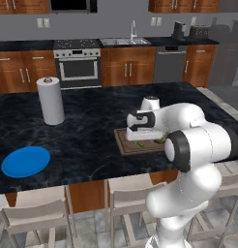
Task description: Create a steak meal by picking up the steak and asparagus from the tray and placing them on the plate. Leave the artichoke on the tray.
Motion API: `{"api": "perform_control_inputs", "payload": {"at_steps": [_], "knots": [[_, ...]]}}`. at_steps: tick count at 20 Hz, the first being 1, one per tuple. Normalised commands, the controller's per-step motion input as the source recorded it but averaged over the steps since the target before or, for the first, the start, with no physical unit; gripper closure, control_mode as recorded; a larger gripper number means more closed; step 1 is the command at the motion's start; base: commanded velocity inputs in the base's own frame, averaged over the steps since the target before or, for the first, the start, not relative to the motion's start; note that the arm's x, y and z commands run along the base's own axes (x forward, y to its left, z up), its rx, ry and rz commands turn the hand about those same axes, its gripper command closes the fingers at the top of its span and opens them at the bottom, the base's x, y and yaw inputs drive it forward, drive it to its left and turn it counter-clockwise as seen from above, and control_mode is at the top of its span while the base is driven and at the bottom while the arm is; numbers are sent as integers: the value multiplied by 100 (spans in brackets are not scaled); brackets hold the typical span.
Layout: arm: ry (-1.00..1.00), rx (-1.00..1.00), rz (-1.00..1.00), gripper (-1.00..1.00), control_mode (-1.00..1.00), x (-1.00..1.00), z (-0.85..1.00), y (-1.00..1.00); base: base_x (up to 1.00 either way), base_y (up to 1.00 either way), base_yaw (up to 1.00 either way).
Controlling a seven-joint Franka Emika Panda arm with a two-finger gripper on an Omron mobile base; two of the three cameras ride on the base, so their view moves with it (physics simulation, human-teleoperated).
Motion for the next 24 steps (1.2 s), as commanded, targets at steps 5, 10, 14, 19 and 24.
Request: {"api": "perform_control_inputs", "payload": {"at_steps": [5, 10, 14, 19, 24], "knots": [[0, 0, 0, -100, -100, 34, -21, -3, 0, 0, 0], [2, 0, 0, -100, -100, 36, -18, 0, 0, 0, 0], [2, 0, 0, -100, -100, 37, -21, 0, 0, 0, 0], [2, 0, 0, -100, -100, 36, -24, 0, 0, 0, 0], [2, 0, 0, -100, -100, 32, -29, 0, 0, 0, 0]]}}
